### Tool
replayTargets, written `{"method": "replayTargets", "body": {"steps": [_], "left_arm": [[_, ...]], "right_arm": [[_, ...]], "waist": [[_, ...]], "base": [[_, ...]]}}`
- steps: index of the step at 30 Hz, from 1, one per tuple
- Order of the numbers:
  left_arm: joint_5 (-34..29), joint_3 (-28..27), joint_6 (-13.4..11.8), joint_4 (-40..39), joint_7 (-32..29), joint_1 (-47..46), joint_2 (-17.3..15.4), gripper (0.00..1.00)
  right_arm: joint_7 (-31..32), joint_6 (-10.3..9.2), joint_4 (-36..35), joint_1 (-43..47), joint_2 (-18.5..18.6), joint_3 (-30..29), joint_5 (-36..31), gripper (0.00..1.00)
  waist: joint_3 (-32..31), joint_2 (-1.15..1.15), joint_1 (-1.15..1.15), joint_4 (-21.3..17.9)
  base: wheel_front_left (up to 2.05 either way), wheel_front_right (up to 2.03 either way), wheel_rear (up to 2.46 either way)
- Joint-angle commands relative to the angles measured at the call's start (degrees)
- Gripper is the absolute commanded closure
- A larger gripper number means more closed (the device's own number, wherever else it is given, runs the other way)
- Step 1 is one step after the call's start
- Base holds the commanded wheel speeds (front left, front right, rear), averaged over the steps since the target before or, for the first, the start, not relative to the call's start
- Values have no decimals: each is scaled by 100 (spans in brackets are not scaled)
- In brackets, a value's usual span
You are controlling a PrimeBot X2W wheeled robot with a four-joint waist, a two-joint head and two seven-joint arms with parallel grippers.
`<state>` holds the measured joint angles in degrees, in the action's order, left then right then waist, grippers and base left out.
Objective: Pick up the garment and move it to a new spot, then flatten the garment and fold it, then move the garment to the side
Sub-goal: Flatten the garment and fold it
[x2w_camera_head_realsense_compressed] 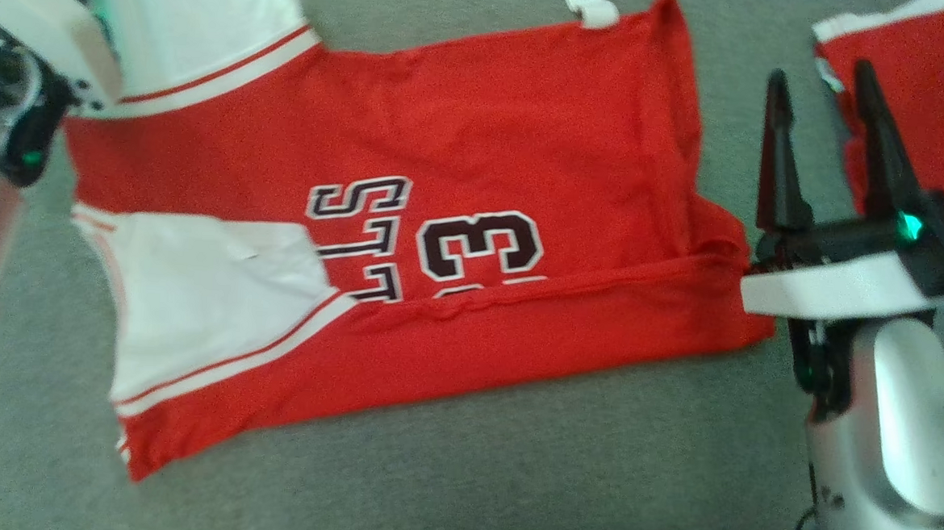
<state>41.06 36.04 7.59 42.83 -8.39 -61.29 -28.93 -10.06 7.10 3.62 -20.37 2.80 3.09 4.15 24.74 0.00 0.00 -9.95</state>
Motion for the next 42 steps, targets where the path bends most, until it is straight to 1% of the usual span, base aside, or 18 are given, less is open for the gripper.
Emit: {"method": "replayTargets", "body": {"steps": [1,5,8,12,16,20,24,27,34,38,39,40,41,42], "left_arm": [[-78,-168,-16,-241,208,-108,-187,100],[-132,-124,-134,-710,633,133,20,100],[-245,-11,-274,-1124,794,374,101,100],[-291,116,-417,-1754,810,607,231,100],[-310,231,-516,-2317,714,767,287,100],[-265,304,-583,-2744,569,854,338,100],[-285,332,-628,-2943,483,851,288,100],[-278,277,-691,-3009,490,817,251,100],[-272,259,-732,-3090,442,766,196,100],[-260,270,-749,-3095,434,748,214,100],[-256,274,-750,-3088,436,747,218,100],[-252,279,-749,-3080,436,747,221,100],[-247,282,-746,-3069,437,746,222,100],[-242,283,-745,-3057,438,745,219,100]], "right_arm": [[185,39,-143,-262,38,138,-91,0],[955,39,54,-677,246,107,-82,0],[1520,39,397,-1030,483,149,-8,0],[2275,39,1204,-1471,825,143,98,0],[2682,39,2123,-1896,1206,217,58,0],[2796,39,2927,-2217,1525,355,3,0],[2738,39,3501,-2510,1674,512,9,0],[2644,39,3790,-2697,1717,640,70,0],[2733,39,4308,-2959,1810,1055,222,0],[2627,39,4527,-3064,1855,1259,384,0],[2610,39,4577,-3083,1851,1314,458,10],[2594,39,4625,-3108,1855,1357,525,65],[2574,39,4667,-3135,1865,1403,576,100],[2535,39,4702,-3164,1875,1432,624,100]], "waist": [[-215,0,0,314],[-353,0,0,729],[-439,0,0,982],[-446,0,0,1270],[-383,0,0,1474],[-290,0,0,1607],[-194,0,0,1650],[-138,0,0,1661],[-77,0,0,1653],[-68,0,0,1661],[-68,0,0,1662],[-68,0,0,1661],[-67,0,0,1659],[-69,0,0,1654]], "base": [[0,0,0],[0,0,0],[0,0,0],[0,0,0],[0,0,0],[0,0,0],[0,0,0],[0,0,0],[0,0,0],[0,0,0],[0,0,0],[0,0,0],[0,0,0],[0,0,0]]}}
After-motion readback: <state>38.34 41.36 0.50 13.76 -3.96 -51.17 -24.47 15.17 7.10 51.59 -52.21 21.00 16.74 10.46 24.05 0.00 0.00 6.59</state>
